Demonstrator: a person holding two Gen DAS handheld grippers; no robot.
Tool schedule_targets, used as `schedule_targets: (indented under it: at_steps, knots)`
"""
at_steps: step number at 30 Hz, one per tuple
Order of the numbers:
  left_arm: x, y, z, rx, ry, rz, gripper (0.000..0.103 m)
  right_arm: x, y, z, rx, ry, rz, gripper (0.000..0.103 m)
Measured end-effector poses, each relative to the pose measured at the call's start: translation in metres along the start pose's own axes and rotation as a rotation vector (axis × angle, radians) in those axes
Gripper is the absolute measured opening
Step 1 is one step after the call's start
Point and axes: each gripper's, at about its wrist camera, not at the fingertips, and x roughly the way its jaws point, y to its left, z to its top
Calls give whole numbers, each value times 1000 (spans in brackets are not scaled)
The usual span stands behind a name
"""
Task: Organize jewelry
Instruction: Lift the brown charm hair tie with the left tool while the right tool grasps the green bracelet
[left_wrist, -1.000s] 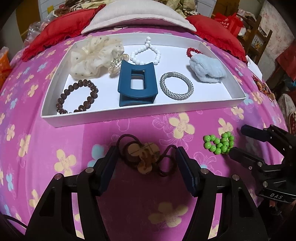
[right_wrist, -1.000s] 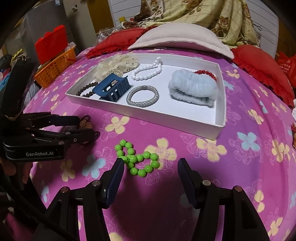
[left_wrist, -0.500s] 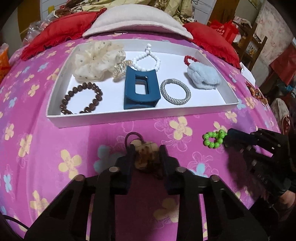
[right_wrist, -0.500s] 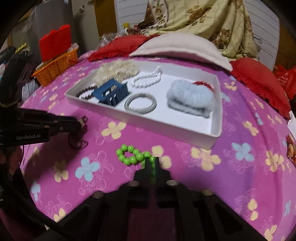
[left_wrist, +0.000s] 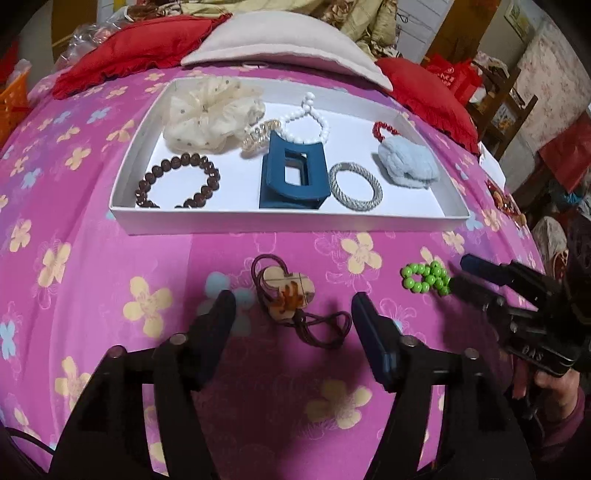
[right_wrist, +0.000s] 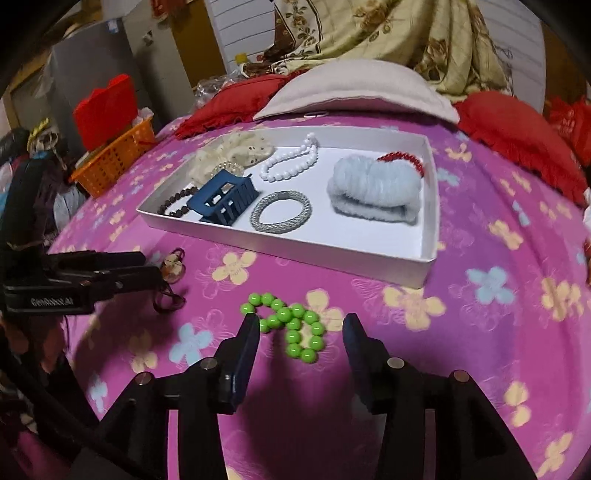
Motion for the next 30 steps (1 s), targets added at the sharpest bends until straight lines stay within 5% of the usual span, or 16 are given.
schedule_targets:
  at_steps: [4, 8, 10, 12, 24, 27, 30]
  knots:
    - [11, -9, 2, 25, 24, 48, 66, 13, 7, 0, 0, 15, 0, 44]
    - [22, -14, 7, 14, 19, 73, 62, 17, 11, 1, -23, -15, -22, 21]
    - [24, -18, 7, 44, 17, 97, 35, 16, 9, 0, -27, -18, -32, 16]
    - [24, -19, 5, 74, 21, 96, 30, 10, 7, -1, -31, -34, -40, 1]
    - [-4, -14, 1, 73, -13, 30, 30, -8, 0, 8, -44, -49, 16, 4]
    - [-10, -13, 3, 68, -25, 31, 30, 0, 3, 10, -65, -22, 23, 38]
    - [-11, -12, 2, 61, -25, 31, 30, 12, 9, 14, -114, -1, 26, 38]
